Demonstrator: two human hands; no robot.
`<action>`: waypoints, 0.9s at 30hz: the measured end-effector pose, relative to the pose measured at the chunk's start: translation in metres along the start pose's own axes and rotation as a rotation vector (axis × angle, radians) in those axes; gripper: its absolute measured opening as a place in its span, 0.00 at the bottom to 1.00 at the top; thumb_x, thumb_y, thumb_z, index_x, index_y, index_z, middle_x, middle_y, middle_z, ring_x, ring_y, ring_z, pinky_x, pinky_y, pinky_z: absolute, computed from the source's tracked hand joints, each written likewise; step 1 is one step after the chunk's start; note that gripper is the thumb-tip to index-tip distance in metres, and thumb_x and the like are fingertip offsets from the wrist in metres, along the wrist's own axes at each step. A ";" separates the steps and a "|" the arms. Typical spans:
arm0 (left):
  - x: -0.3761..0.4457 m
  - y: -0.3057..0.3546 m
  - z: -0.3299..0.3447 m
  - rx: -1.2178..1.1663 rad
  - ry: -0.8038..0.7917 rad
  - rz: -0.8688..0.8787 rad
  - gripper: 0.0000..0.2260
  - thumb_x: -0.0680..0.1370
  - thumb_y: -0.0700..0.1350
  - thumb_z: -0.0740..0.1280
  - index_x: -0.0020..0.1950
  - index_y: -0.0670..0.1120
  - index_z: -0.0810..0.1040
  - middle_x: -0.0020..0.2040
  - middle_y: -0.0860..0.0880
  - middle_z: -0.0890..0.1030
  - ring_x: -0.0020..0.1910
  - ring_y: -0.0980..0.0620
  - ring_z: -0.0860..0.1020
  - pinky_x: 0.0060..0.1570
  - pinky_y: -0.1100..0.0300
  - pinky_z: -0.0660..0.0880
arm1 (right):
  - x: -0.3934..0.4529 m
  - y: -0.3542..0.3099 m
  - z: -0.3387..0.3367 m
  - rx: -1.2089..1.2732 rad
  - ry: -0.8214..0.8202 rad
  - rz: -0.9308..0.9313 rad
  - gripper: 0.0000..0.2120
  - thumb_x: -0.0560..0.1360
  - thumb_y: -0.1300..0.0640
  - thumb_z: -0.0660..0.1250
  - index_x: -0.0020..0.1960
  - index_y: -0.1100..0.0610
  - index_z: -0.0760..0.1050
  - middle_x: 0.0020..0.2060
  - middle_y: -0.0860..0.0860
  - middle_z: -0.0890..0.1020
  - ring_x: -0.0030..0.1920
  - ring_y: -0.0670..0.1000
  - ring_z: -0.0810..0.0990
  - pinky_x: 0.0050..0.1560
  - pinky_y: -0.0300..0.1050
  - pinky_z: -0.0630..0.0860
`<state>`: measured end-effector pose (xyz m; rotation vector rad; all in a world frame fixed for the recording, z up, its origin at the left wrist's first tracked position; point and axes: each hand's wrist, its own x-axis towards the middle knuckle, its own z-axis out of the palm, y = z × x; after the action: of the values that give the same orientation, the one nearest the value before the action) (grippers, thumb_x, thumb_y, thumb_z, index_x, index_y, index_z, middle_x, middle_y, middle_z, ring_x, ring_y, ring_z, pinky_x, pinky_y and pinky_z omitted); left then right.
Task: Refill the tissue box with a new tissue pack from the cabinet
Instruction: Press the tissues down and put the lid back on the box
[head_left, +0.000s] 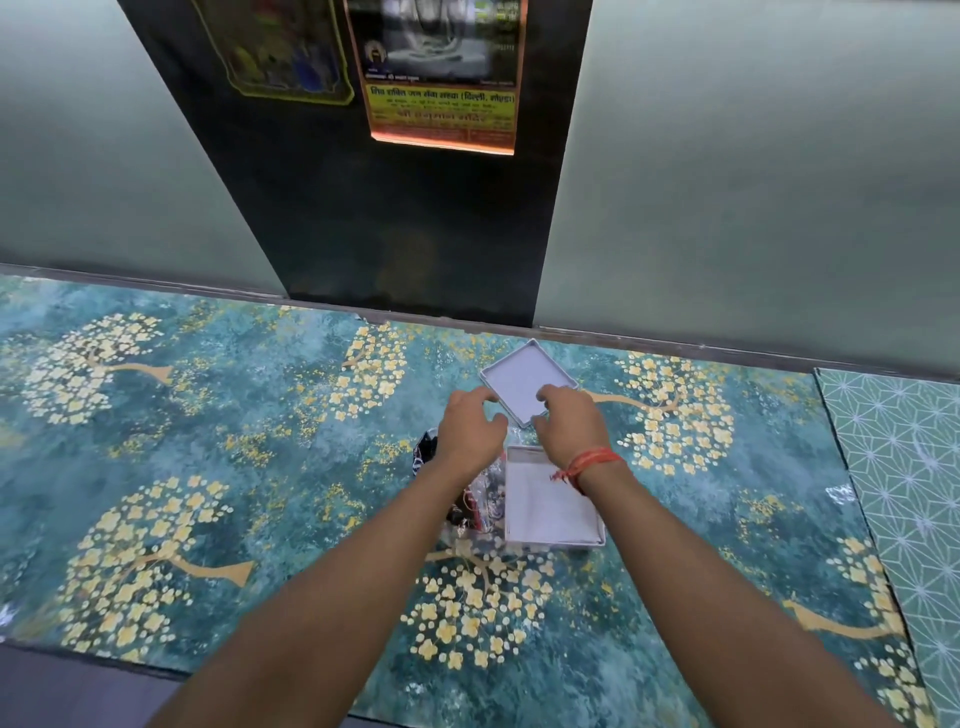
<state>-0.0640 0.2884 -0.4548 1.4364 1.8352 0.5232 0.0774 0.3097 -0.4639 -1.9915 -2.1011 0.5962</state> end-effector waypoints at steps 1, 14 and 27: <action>0.007 -0.001 0.000 -0.026 -0.005 -0.001 0.16 0.78 0.41 0.64 0.67 0.46 0.75 0.66 0.43 0.74 0.55 0.46 0.78 0.55 0.56 0.74 | 0.011 0.000 0.005 -0.042 -0.038 -0.010 0.15 0.76 0.57 0.66 0.61 0.60 0.75 0.55 0.60 0.81 0.60 0.62 0.75 0.57 0.54 0.75; 0.014 -0.012 -0.014 -0.326 0.055 -0.100 0.22 0.78 0.36 0.62 0.72 0.44 0.69 0.67 0.43 0.74 0.43 0.49 0.77 0.33 0.62 0.73 | 0.025 -0.020 0.001 0.152 0.130 0.063 0.07 0.73 0.61 0.63 0.48 0.60 0.78 0.45 0.59 0.83 0.49 0.62 0.80 0.49 0.52 0.76; -0.078 0.007 0.000 -0.441 -0.071 -0.086 0.07 0.80 0.40 0.66 0.44 0.47 0.81 0.43 0.43 0.84 0.43 0.46 0.84 0.55 0.49 0.81 | -0.094 0.012 -0.030 0.906 0.218 0.562 0.09 0.77 0.57 0.67 0.51 0.62 0.79 0.40 0.56 0.82 0.38 0.53 0.80 0.43 0.58 0.83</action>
<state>-0.0515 0.2162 -0.4270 1.0608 1.5927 0.7674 0.1084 0.2223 -0.4292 -1.8923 -0.8395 1.0988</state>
